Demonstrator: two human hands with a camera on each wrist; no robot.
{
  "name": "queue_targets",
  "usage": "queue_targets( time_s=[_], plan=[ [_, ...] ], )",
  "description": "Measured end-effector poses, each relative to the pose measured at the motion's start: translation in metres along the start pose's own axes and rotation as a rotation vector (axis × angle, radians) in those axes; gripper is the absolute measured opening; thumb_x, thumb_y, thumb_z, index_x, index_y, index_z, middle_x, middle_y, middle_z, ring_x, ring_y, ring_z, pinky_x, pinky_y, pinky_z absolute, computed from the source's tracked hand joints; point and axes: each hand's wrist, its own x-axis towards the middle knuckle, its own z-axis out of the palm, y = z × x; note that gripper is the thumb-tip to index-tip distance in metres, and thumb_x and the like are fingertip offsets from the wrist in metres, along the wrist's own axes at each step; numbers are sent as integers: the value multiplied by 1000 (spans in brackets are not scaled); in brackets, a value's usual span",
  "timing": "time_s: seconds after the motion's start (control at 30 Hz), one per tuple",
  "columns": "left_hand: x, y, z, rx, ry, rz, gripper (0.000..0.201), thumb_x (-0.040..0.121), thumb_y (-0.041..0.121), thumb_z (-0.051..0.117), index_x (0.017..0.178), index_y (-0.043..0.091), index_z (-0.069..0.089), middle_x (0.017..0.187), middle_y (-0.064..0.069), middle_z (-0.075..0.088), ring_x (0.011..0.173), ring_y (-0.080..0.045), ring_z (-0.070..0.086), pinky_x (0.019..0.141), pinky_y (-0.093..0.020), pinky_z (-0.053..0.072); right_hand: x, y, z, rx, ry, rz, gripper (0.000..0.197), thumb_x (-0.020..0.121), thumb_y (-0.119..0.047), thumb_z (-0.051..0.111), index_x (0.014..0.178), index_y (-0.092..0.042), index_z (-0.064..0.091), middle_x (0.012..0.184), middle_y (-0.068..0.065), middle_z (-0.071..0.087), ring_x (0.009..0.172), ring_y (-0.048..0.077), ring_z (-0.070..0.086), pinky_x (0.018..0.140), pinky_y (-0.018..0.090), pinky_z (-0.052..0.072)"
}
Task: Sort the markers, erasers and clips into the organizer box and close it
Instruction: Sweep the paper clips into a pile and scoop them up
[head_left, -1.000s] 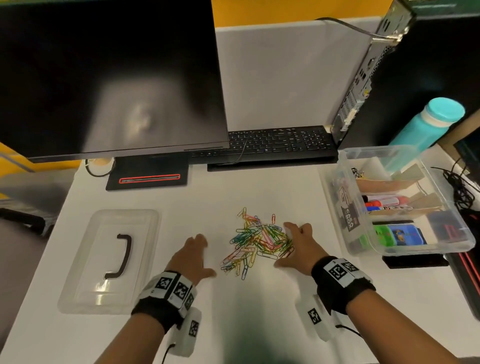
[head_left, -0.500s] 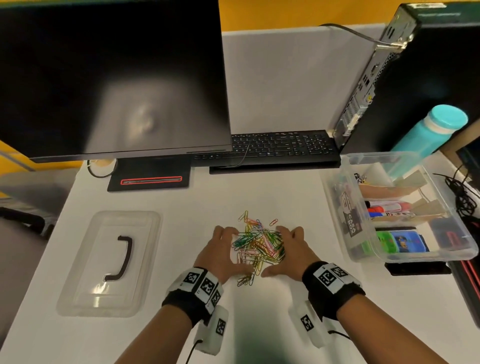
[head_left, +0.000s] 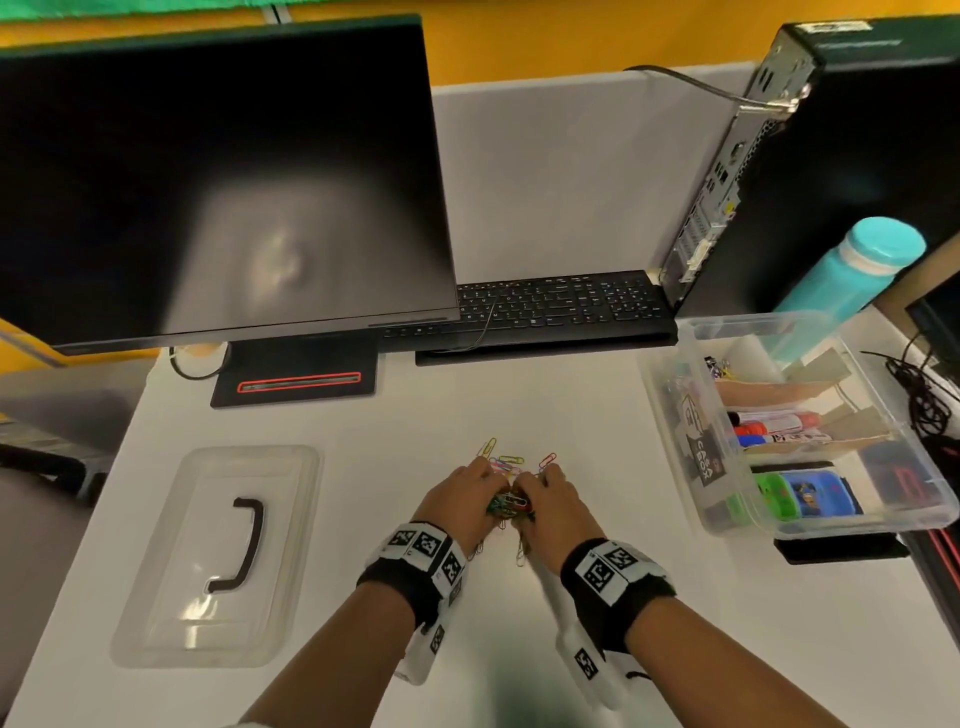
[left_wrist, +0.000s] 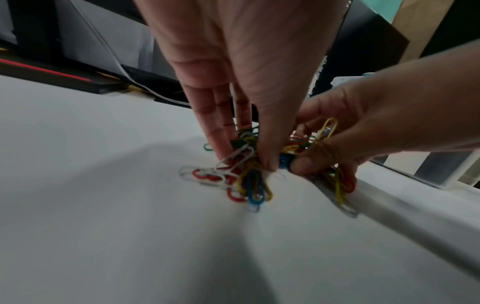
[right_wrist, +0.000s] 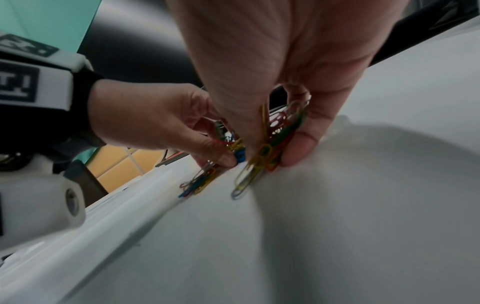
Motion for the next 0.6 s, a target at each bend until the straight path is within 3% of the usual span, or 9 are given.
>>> queue_targets(
  time_s=[0.23,0.37,0.47,0.6],
  plan=[
    [-2,-3,-1,29,18,-4,30,95,25,47,122,19,60,118,-5,54,107,-22,54,88,-33,48,4,15,-7,121,83,-25,26,93,-10,50,106,-14,72,103,9,61,97,25,60,82,29,46],
    [-4,-6,-3,-29,32,-17,29,95,28,49,120,21,62,116,-4,56,105,-20,55,89,-31,47,3,23,-15,249,130,32,22,91,-5,57,104,-10,74,105,11,69,98,23,63,88,23,46],
    [-6,-8,-6,-111,75,-38,30,93,27,55,120,18,64,115,-4,58,104,-19,57,87,-25,45,-1,30,-22,338,195,58,19,88,-4,62,102,-9,74,102,9,71,88,14,62,80,13,42],
    [-8,-7,-10,-192,150,-64,30,90,26,61,118,17,65,110,-3,61,102,-18,58,80,-15,37,-13,29,-44,365,288,27,19,87,-2,63,100,-9,75,95,12,72,74,14,61,74,15,48]
  ],
)
